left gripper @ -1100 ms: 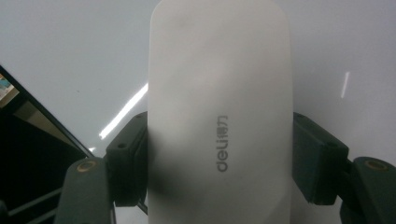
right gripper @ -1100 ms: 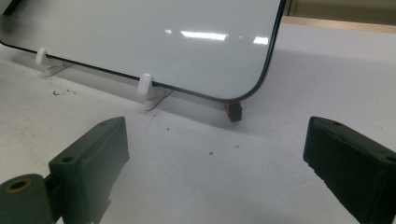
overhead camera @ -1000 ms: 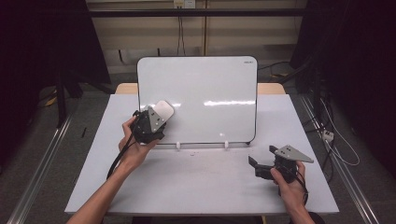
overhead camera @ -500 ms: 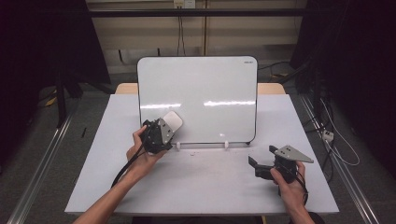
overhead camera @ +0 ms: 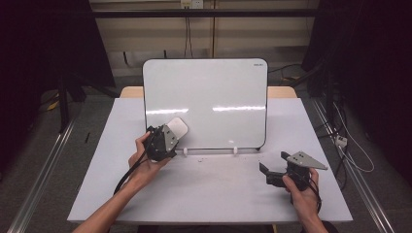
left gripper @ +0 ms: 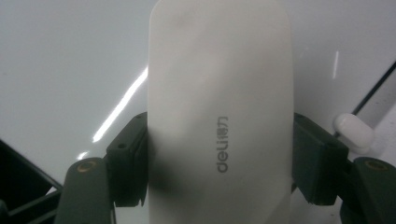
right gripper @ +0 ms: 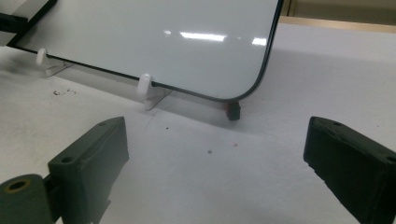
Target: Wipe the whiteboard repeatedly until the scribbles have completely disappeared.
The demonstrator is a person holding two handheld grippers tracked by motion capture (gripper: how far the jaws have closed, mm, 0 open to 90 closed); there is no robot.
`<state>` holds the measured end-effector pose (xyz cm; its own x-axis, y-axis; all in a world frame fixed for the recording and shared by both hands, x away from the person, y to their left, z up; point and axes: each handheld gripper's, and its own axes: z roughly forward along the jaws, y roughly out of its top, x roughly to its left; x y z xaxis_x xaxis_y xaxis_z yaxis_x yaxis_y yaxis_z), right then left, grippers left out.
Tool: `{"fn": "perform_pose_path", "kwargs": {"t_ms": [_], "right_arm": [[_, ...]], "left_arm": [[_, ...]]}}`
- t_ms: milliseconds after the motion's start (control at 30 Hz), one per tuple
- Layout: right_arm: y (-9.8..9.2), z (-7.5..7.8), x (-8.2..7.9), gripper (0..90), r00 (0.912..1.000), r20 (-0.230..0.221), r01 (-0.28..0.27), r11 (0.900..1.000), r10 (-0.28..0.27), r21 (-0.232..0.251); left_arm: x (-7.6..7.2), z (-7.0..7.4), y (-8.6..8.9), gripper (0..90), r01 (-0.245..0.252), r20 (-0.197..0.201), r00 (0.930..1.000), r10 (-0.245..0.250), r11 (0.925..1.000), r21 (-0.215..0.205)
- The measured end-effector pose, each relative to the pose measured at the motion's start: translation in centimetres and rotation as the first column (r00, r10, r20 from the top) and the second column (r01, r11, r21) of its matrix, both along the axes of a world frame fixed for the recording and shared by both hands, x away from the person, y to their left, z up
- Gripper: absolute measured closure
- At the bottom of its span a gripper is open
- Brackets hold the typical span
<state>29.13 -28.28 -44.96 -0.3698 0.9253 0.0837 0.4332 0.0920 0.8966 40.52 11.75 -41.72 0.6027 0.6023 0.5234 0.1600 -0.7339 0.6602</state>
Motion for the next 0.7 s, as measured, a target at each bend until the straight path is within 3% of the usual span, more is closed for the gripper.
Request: {"fn": "perform_pose_path", "kwargs": {"t_ms": [500, 700], "right_arm": [[0.1, 0.0, 0.1, 6.7, 1.0000, 0.004, 0.001, 1.000, -0.001, -0.005], [0.1, 0.0, 0.1, 6.7, 1.0000, 0.001, 0.003, 1.000, -0.003, -0.005]], "left_arm": [[2.0, 2.2, 1.0, 31.3, -0.056, -0.010, 0.9984, 0.055, 0.9954, -0.078], [3.2, 3.6, 0.9, 31.2, -0.064, -0.019, 0.9979, 0.063, 0.9945, -0.082]]}}
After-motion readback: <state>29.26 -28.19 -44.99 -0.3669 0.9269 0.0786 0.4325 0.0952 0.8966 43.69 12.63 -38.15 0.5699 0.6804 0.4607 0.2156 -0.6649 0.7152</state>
